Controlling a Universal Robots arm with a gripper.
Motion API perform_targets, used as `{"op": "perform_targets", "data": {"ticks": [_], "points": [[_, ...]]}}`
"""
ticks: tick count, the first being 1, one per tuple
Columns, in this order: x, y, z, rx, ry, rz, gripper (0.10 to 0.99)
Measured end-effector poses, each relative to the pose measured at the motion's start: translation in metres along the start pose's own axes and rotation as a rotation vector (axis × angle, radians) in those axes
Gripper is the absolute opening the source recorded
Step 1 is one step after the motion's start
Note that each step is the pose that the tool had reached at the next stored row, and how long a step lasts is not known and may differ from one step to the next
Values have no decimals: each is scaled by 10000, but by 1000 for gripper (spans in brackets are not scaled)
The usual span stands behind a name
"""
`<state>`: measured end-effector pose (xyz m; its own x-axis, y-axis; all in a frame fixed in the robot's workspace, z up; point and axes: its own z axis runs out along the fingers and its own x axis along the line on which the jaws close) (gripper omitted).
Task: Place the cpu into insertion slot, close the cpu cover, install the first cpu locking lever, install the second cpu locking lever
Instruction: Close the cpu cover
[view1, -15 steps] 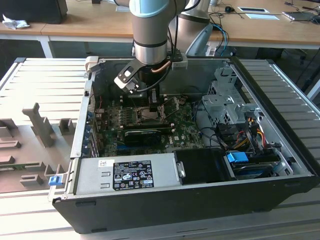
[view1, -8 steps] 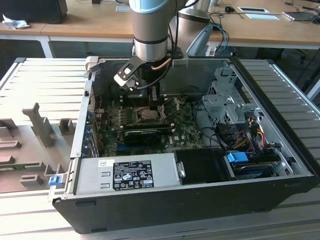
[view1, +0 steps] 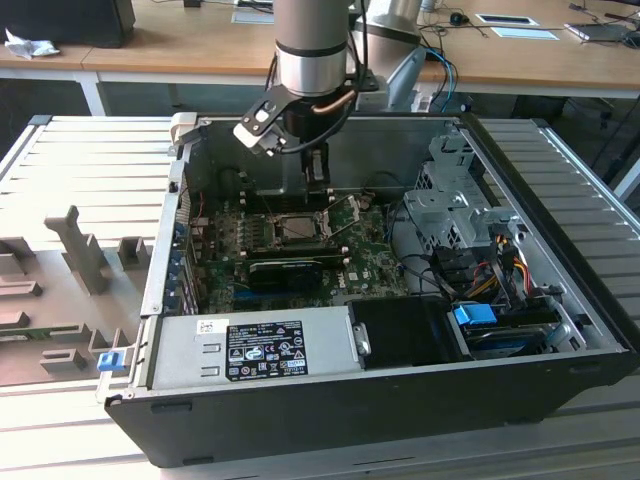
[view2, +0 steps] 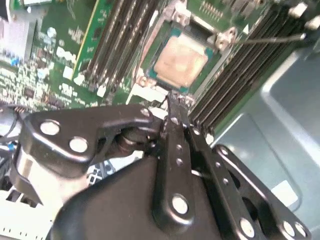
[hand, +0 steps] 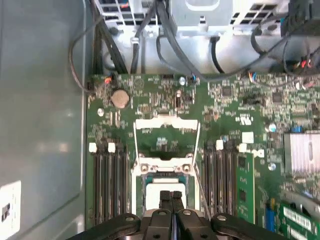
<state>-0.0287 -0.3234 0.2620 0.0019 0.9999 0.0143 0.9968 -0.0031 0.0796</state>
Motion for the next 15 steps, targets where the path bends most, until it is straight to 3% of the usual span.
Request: {"op": "perform_targets", "data": {"ticks": [5,15], "points": [[0,79,9,-1,1,-1,106],[0,167,20,-1,0,-1,106]]}}
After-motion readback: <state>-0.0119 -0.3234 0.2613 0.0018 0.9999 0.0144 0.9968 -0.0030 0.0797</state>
